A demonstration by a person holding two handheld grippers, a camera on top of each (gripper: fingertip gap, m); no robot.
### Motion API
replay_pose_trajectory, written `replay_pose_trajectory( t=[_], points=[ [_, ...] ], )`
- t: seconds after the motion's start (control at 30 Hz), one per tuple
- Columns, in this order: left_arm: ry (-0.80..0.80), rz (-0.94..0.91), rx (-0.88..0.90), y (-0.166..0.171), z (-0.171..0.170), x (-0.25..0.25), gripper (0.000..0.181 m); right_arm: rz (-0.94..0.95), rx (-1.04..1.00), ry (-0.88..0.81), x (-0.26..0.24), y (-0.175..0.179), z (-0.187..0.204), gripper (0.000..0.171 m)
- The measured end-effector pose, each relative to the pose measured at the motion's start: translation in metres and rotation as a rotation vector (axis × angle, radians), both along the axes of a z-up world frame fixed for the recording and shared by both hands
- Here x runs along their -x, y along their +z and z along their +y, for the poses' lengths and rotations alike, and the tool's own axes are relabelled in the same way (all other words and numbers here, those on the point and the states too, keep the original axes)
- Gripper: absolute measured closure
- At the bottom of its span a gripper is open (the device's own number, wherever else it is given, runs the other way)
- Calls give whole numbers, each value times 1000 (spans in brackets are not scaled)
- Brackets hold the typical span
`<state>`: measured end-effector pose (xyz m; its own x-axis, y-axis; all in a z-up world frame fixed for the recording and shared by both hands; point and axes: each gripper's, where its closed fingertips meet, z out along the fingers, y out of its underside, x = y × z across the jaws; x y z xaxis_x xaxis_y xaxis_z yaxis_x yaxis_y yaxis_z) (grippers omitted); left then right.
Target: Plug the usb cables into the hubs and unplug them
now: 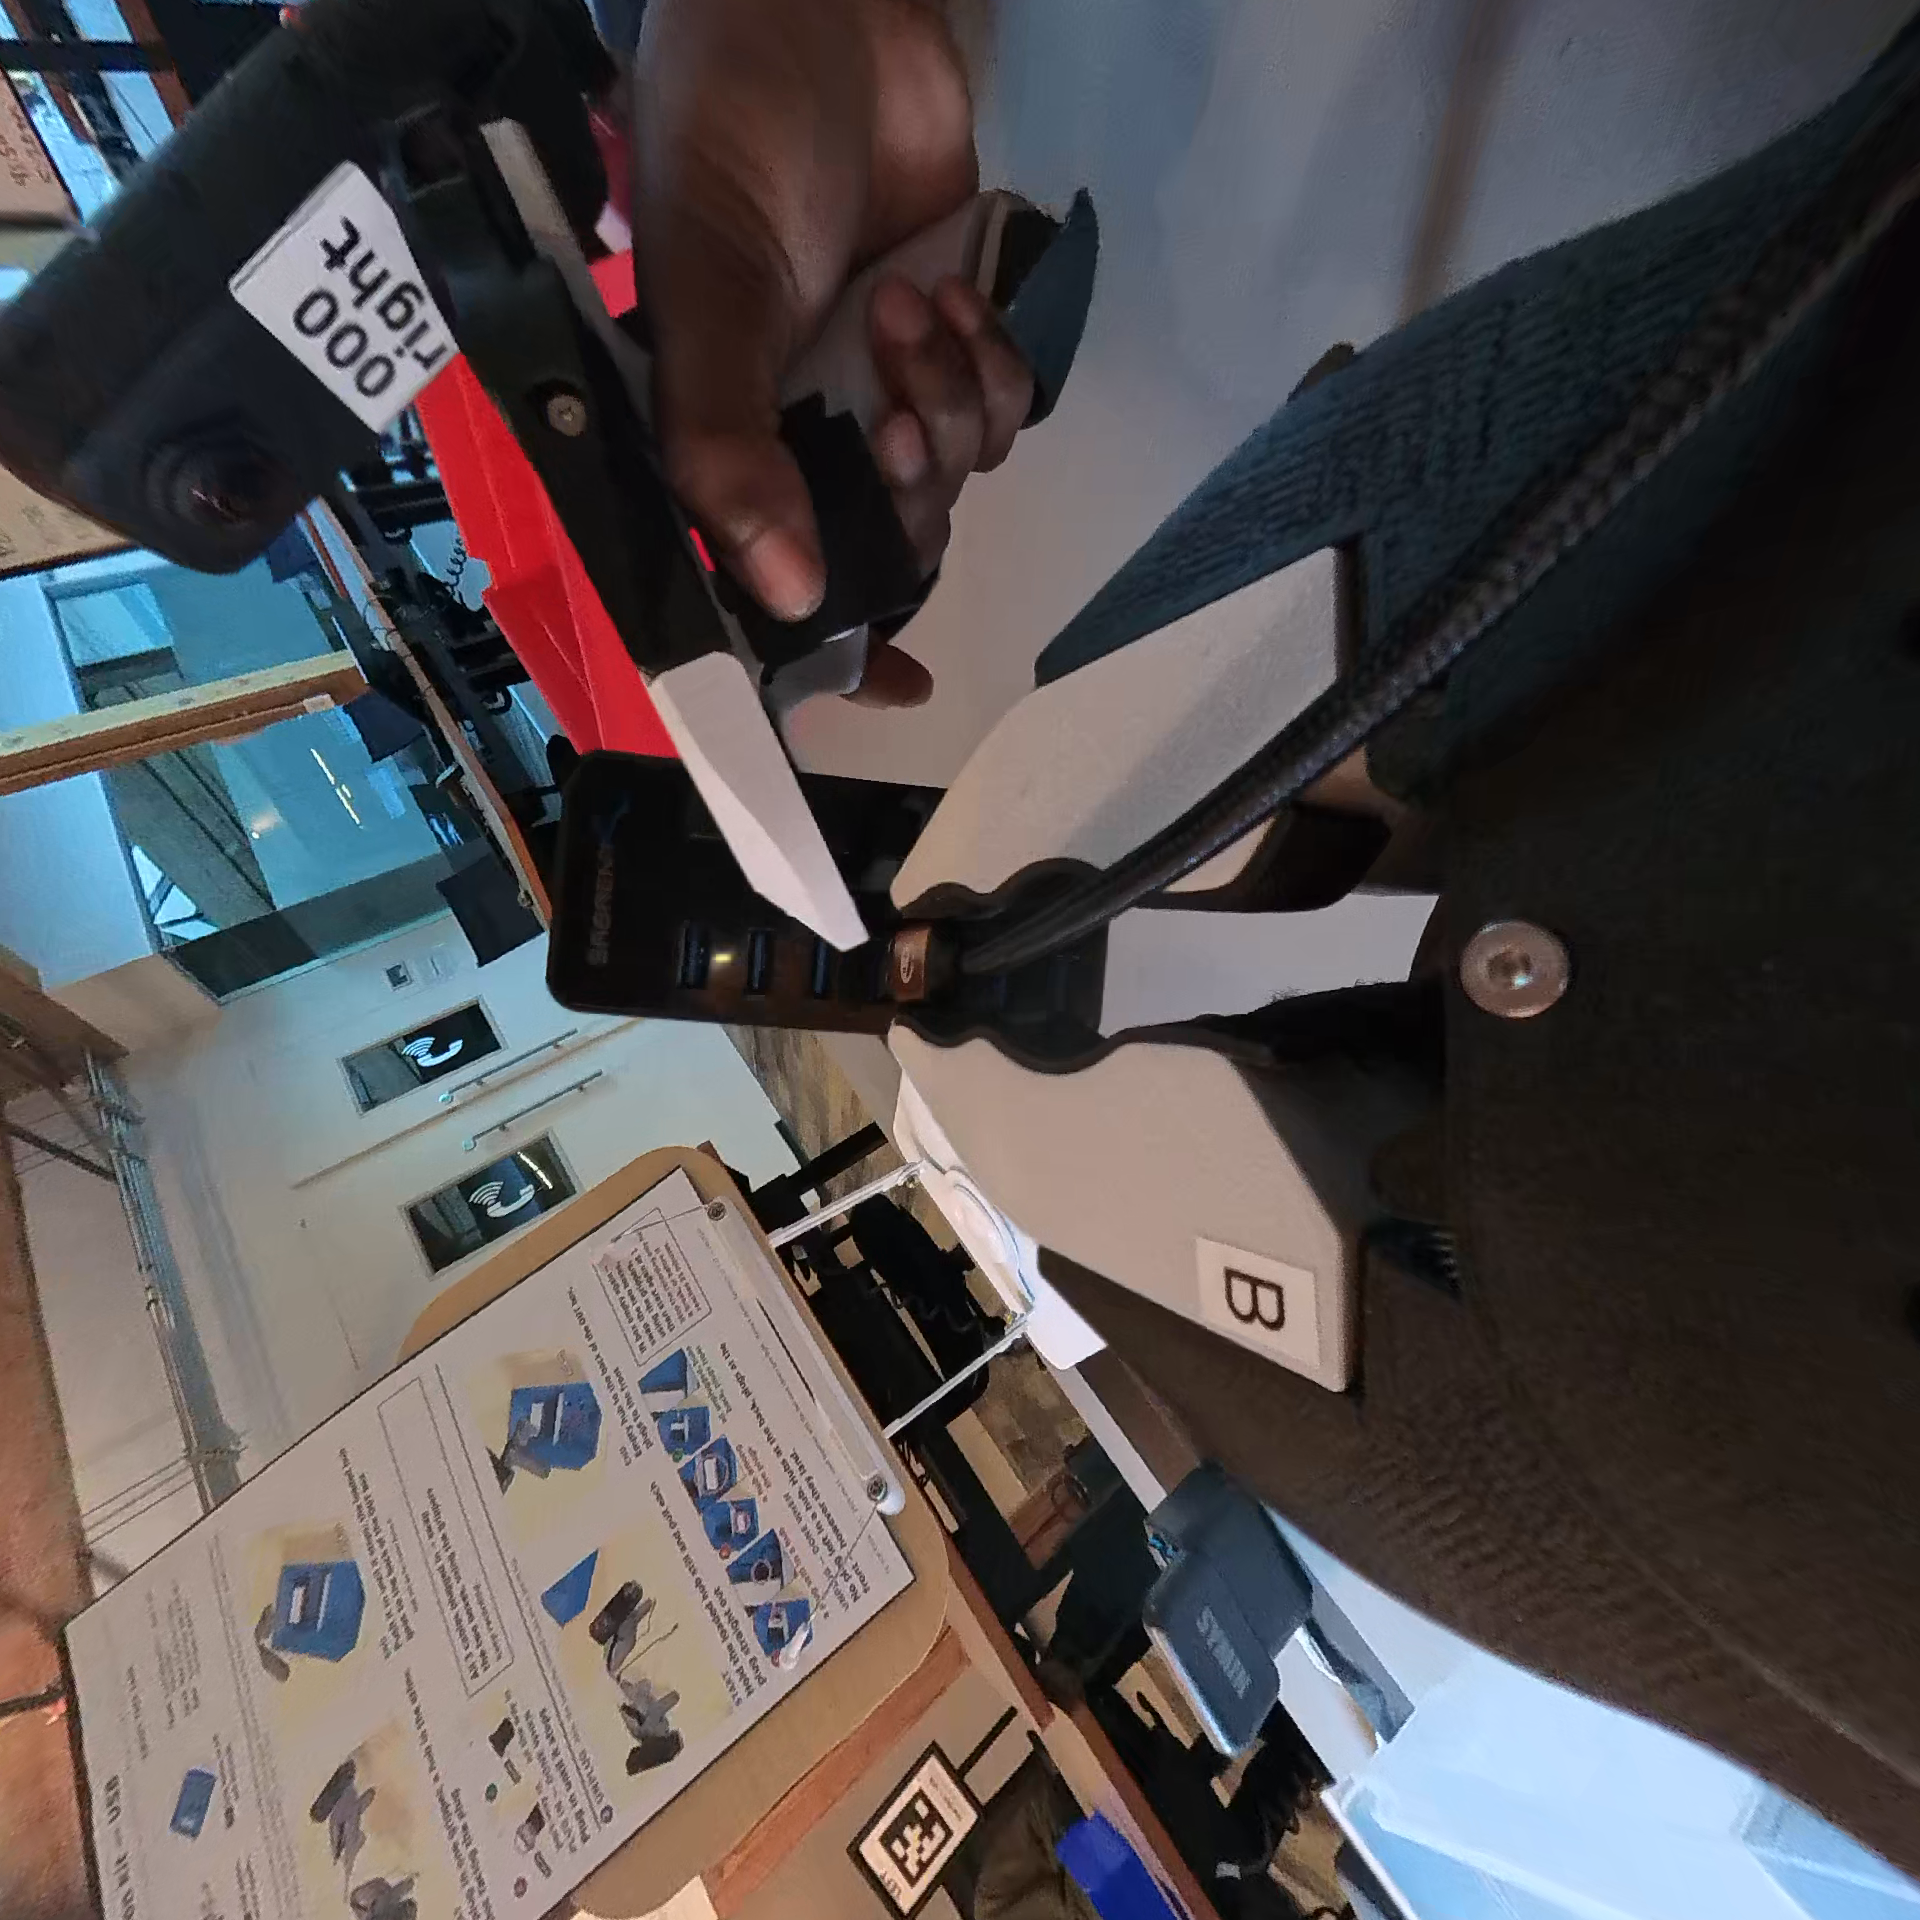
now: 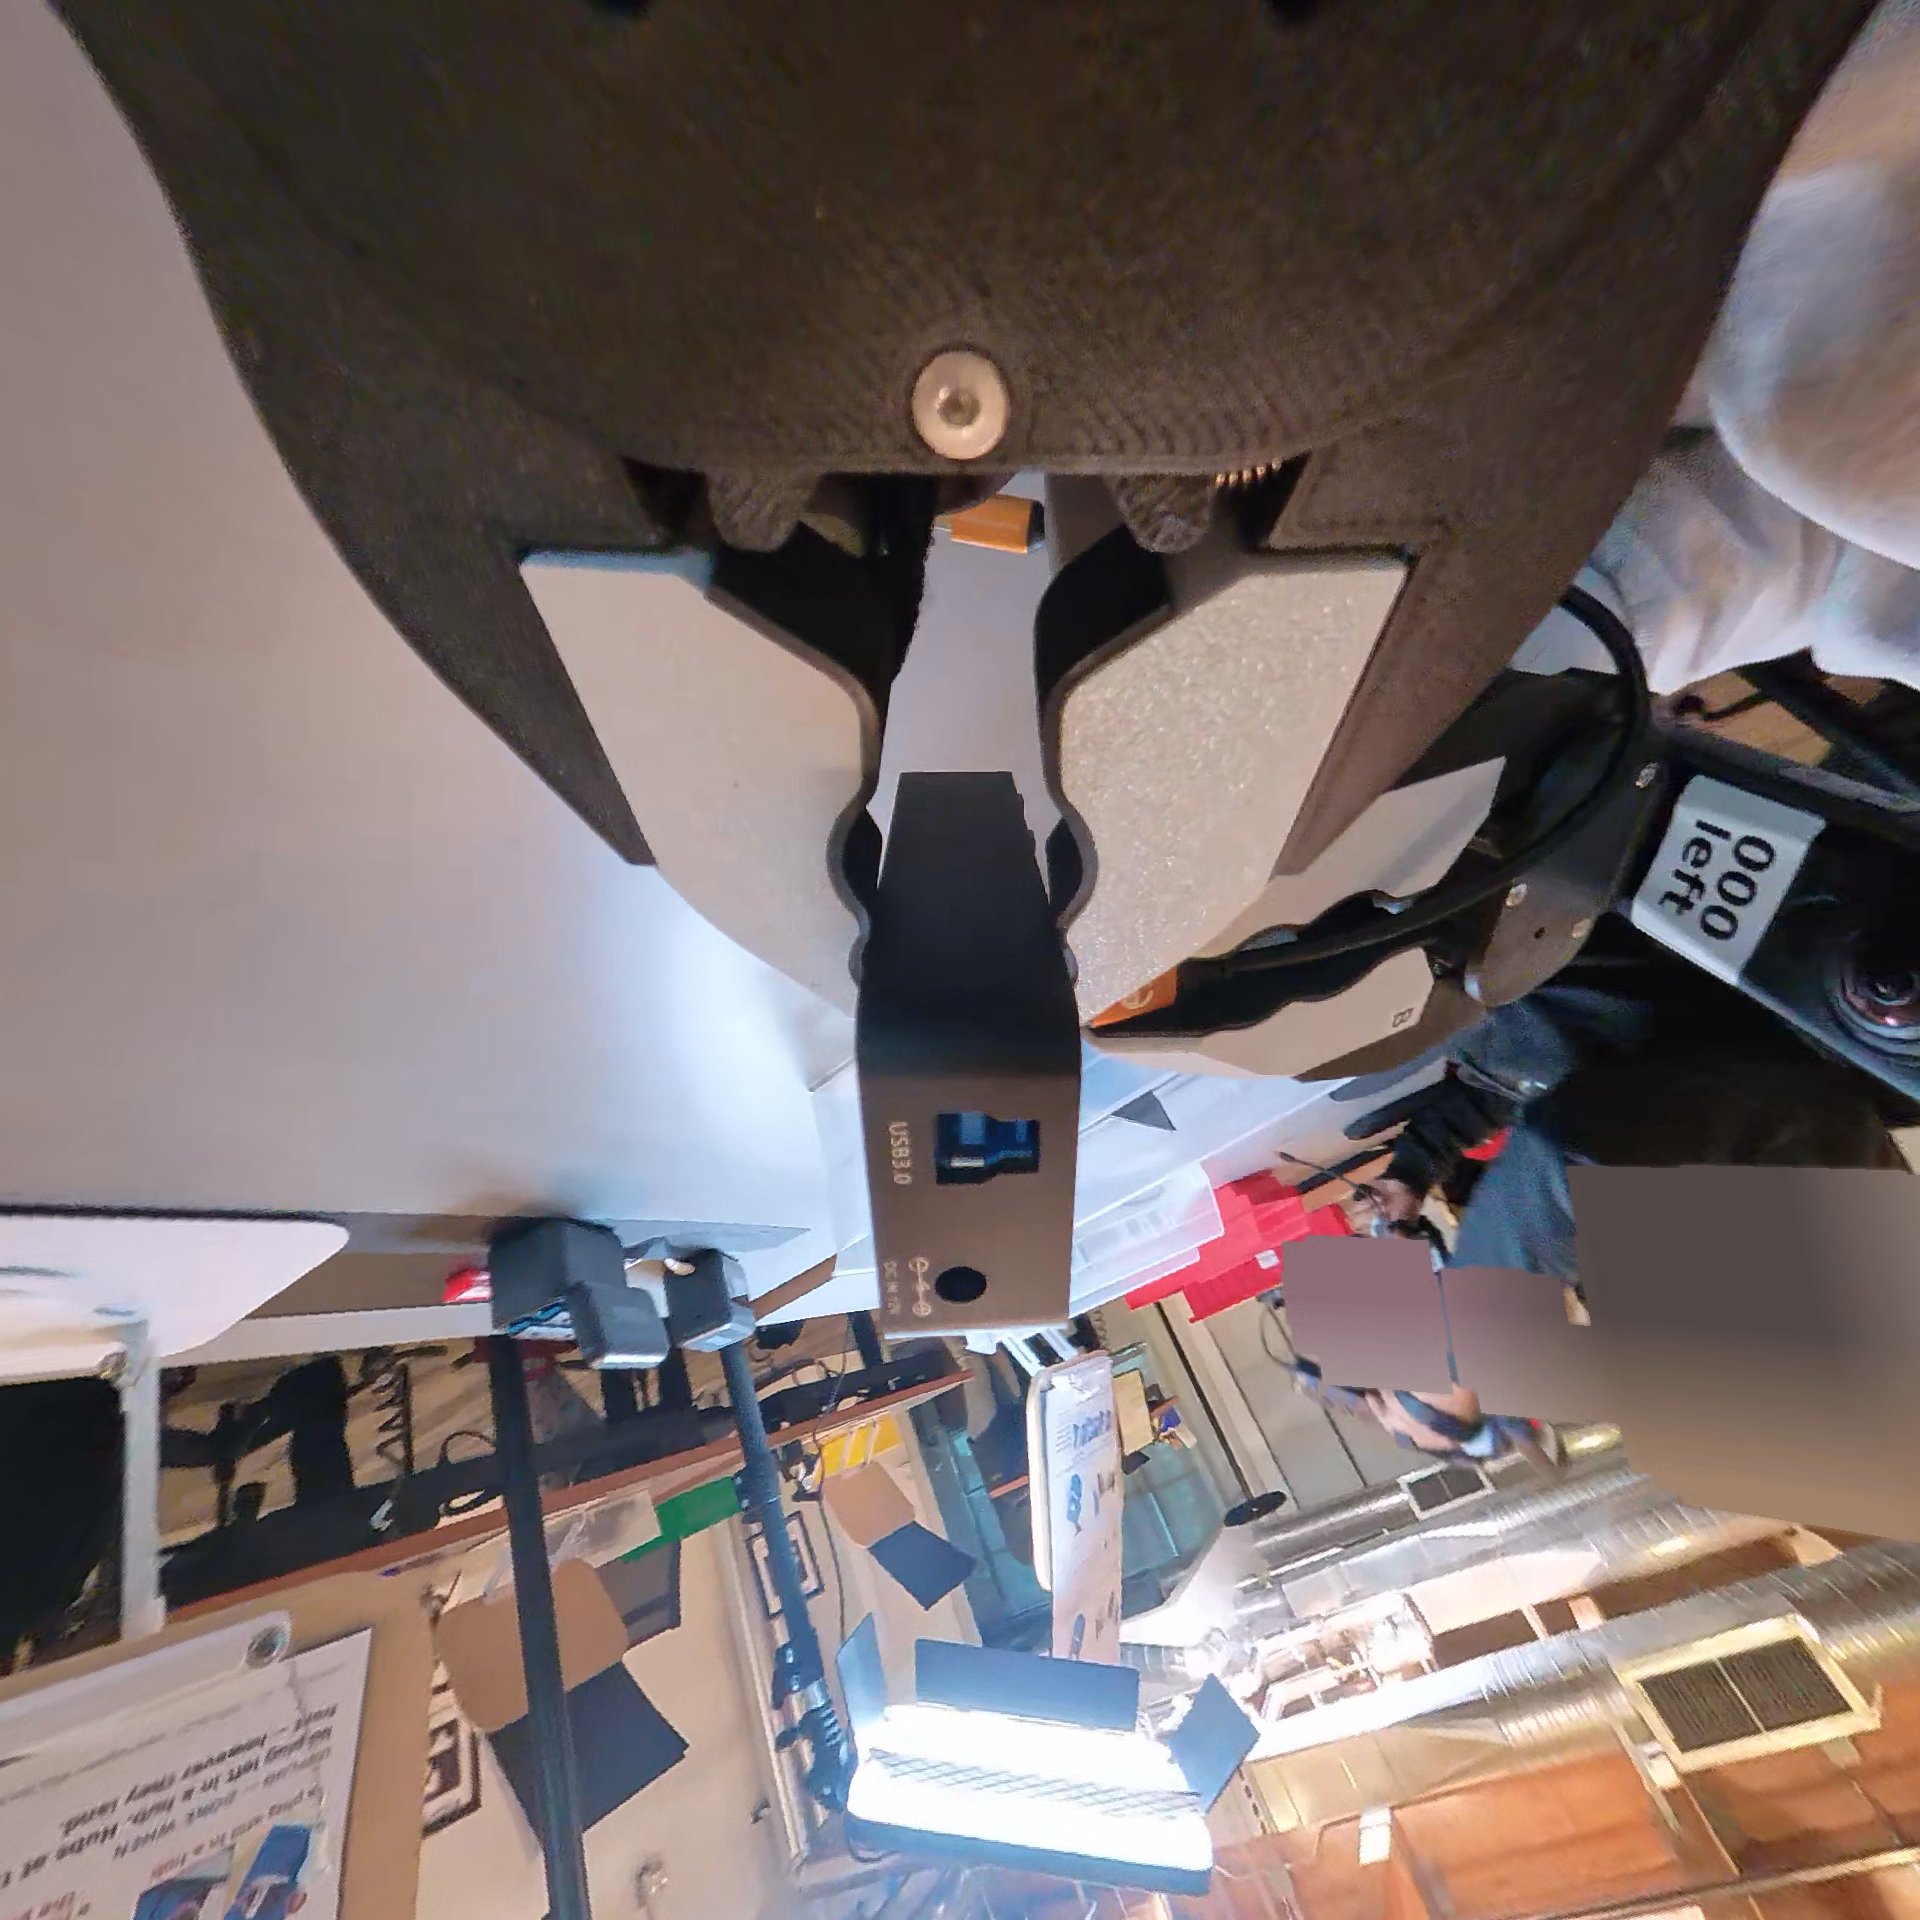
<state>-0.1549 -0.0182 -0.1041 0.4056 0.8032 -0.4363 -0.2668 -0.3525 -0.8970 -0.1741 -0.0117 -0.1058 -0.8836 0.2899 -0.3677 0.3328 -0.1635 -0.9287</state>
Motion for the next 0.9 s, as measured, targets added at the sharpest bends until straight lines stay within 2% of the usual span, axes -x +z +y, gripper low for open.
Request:
replay_pose_trajectory(
  t=[0.27,0.73,0.9],
  points=[
    [-3,1,-18,1,-1,-1,165,124,-55,-37,-2,4,0,143],
    [4,47,-23,6,-2,-3,165,125,-41,-22,-5,5,-3,143],
    [-4,9,-55,4,-4,-1,165,195,-67,-34,-9,6,-4,143]
  ],
)
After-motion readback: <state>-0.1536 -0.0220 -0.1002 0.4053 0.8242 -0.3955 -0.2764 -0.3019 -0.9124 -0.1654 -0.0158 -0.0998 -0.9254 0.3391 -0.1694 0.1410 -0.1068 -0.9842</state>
